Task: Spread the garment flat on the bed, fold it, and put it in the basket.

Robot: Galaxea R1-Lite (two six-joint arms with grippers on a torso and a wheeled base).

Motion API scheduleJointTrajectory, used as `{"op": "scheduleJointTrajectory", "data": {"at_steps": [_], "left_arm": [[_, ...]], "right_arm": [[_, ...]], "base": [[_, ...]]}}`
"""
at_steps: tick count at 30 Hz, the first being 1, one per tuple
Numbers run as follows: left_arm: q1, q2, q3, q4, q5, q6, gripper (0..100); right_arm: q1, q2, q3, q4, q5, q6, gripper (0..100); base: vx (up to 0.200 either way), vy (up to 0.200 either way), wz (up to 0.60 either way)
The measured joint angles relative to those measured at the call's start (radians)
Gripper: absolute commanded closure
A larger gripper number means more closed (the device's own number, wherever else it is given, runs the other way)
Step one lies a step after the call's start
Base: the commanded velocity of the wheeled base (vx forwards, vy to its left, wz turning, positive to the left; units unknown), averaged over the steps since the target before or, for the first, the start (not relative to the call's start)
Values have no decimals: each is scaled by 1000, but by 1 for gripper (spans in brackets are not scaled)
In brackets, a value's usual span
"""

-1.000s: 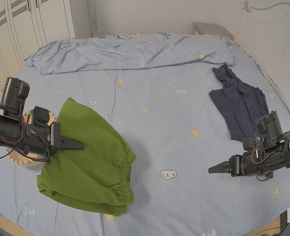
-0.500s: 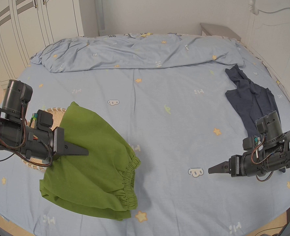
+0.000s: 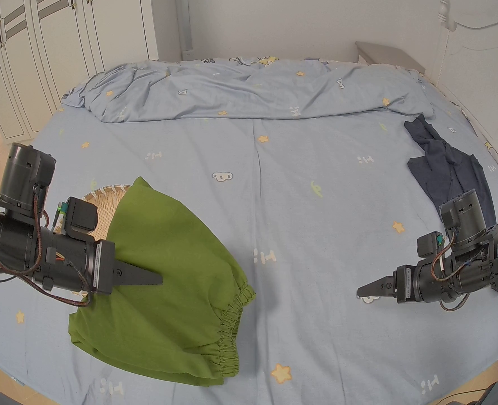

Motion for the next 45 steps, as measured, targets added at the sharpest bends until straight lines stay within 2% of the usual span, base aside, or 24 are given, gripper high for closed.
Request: {"op": "scheduleJointTrajectory", "data": {"at_steps": [3, 8, 12, 17, 22, 27, 30, 38, 45], "left_arm": [[-15, -3, -8, 0, 0, 52, 100], [-20, 1, -43, 7, -1, 237, 100], [29, 4, -85, 6, 0, 313, 100], [113, -6, -120, -40, 0, 324, 100], [207, -20, -132, -156, -10, 322, 100], [303, -24, -132, -246, -83, 295, 100], [352, -9, -131, -289, -98, 287, 100], [440, 86, -133, -328, -105, 282, 100], [536, 249, -141, -329, -88, 285, 100]], "right_arm": [[1, 0, 0, 0, -5, 0, 0], [2, 0, 0, 1, -21, -1, 0], [2, -1, 0, 0, -29, -1, 0], [-2, -1, 0, 0, -31, -1, 0], [-4, -2, -1, -1, -31, -1, 0], [-3, -3, -1, -1, -32, -1, 0], [-2, -3, -1, -1, -32, -1, 0], [-2, -3, -1, -1, -32, -1, 0], [1, -4, 0, 0, -32, -2, 0]], "base": [[0, 0, 0], [0, 0, 0], [0, 0, 0], [0, 0, 0], [0, 0, 0], [0, 0, 0], [0, 0, 0], [0, 0, 0], [0, 0, 0]]}}
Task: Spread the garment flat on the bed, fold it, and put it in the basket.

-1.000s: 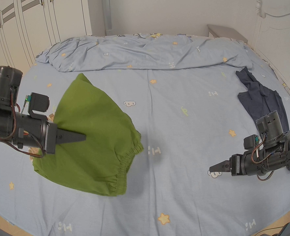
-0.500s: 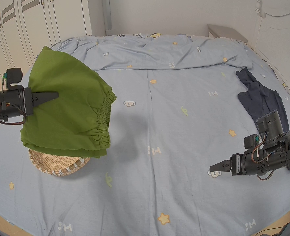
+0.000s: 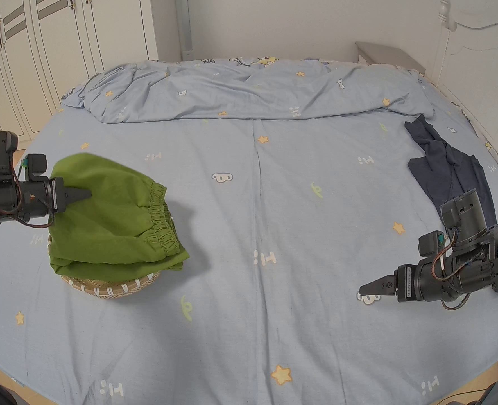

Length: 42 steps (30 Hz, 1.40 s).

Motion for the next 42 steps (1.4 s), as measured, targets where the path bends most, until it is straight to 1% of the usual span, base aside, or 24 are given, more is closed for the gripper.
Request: {"op": "scheduleJointTrajectory", "data": {"at_steps": [1, 3, 7, 10, 13, 18, 19, 26, 35, 38, 40, 42], "left_arm": [[10, 24, -2, 0, 8, 0, 100], [29, 80, -10, 2, 49, 1, 100], [49, 184, -31, 6, 183, 1, 100], [51, 251, -55, 9, 261, -2, 100], [42, 302, -79, 9, 288, -22, 100], [31, 337, -90, 10, 295, -34, 100], [30, 341, -91, 10, 296, -34, 0], [28, 304, -83, 13, 302, -35, 0], [32, 109, -34, 14, 305, -33, 0], [32, 26, -8, 13, 305, -31, 0], [24, -46, 23, 12, 304, -31, 0], [8, -127, 64, 11, 303, -32, 0]], "right_arm": [[0, 0, 0, 0, 0, 0, 0], [1, 0, 1, 0, 0, 0, 0], [3, 0, 2, 0, 1, 0, 0], [4, -1, 2, 0, 1, 1, 0], [4, -1, 3, 0, 0, 0, 0], [3, -2, 3, 1, 0, 1, 0], [3, -2, 3, 1, 1, 1, 0], [3, -2, 3, 0, 1, 1, 0], [3, -12, 3, 0, -2, -4, 0], [4, -29, 5, 0, -43, -24, 0], [9, -55, 14, 1, -101, -70, 0], [14, -104, 31, 2, -158, -145, 0]], "base": [[0, 0, 0], [0, 0, 0], [0, 0, 0], [0, 0, 0], [0, 0, 0], [0, 0, 0], [0, 0, 0], [0, 0, 0], [0, 0, 0], [0, 0, 0], [0, 0, 0], [0, 0, 0]]}}
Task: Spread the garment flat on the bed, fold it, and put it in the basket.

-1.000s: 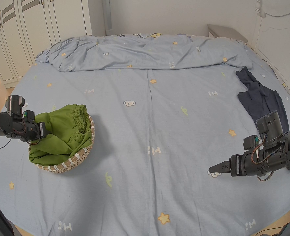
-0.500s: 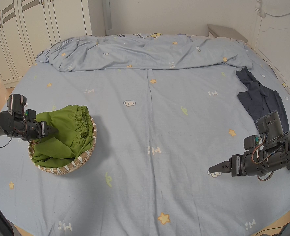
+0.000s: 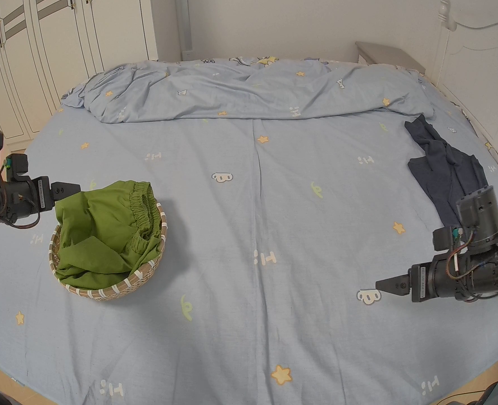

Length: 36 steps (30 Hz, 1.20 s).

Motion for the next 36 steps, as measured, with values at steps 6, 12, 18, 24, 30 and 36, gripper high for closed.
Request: {"op": "scheduleJointTrajectory", "data": {"at_steps": [6, 12, 18, 24, 30, 36], "left_arm": [[-42, -230, 128, 0, 1, -2, 0], [-67, -515, 288, 24, 1, -2, 0], [-83, -811, 421, 114, 2, -3, 0], [-108, -1109, 550, 221, 2, -3, 0], [-176, -1347, 697, 303, 8, -4, 0], [-213, -1483, 811, 310, 46, 21, 0]], "right_arm": [[10, -173, 63, -1, -57, -131, 0], [6, -399, 160, 4, -81, -231, 0], [-13, -633, 230, 60, -97, -284, 0], [-51, -888, 269, 224, -107, -316, 0], [-99, -1110, 281, 415, -116, -336, 0], [-177, -1194, 266, 523, -116, -345, 0]], "base": [[0, 0, 0], [0, 0, 0], [0, 0, 0], [0, 0, 0], [0, 0, 0], [0, 0, 0]]}}
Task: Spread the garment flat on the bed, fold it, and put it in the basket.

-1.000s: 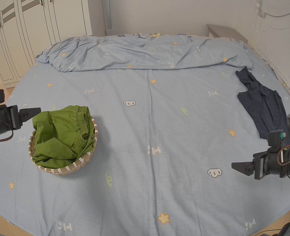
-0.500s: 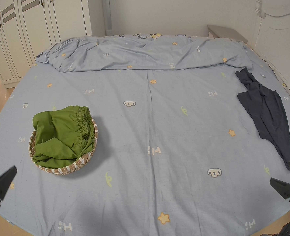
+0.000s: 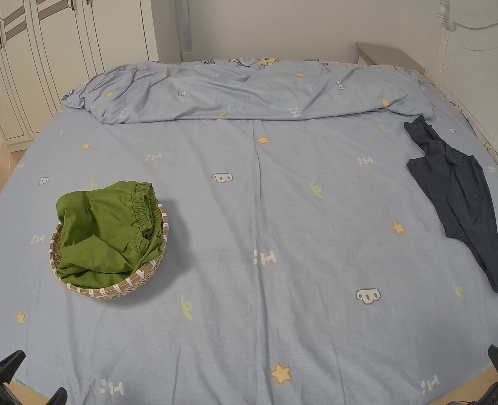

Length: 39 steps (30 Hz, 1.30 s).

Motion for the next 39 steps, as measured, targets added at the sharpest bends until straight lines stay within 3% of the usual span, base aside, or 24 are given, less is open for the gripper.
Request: {"op": "scheduleJointTrajectory", "data": {"at_steps": [3, 6, 9, 12, 21, 27, 31, 33, 35, 39], "left_arm": [[-5, -27, 28, -17, 68, 7, 0], [-7, -44, 54, -53, 219, 4, 0], [-9, -52, 78, -92, 346, 6, 0], [-10, -57, 99, -114, 396, 16, 0], [-11, -61, 144, -169, 336, 20, 0], [-11, -62, 163, -187, 314, 24, 0], [-11, -62, 166, -190, 313, 26, 0], [-11, -62, 166, -190, 313, 25, 0], [-11, -62, 167, -190, 313, 25, 0], [-11, -61, 168, -191, 313, 24, 0]], "right_arm": [[-85, -6, 0, 11, 9, -5, 0], [-166, -13, 19, 11, 32, -19, 0], [-206, -33, 56, -18, 49, -20, 0], [-222, -52, 108, -94, 58, -14, 0], [-235, -92, 346, -535, 91, 4, 0], [-238, -100, 404, -564, 167, -70, 0], [-238, -102, 409, -554, 263, -77, 0], [-238, -103, 410, -557, 276, -67, 0], [-238, -103, 410, -560, 261, -53, 0], [-238, -103, 411, -566, 128, 17, 0]], "base": [[0, 0, 0], [0, 0, 0], [0, 0, 0], [0, 0, 0], [0, 0, 0], [0, 0, 0], [0, 0, 0], [0, 0, 0], [0, 0, 0], [0, 0, 0]]}}
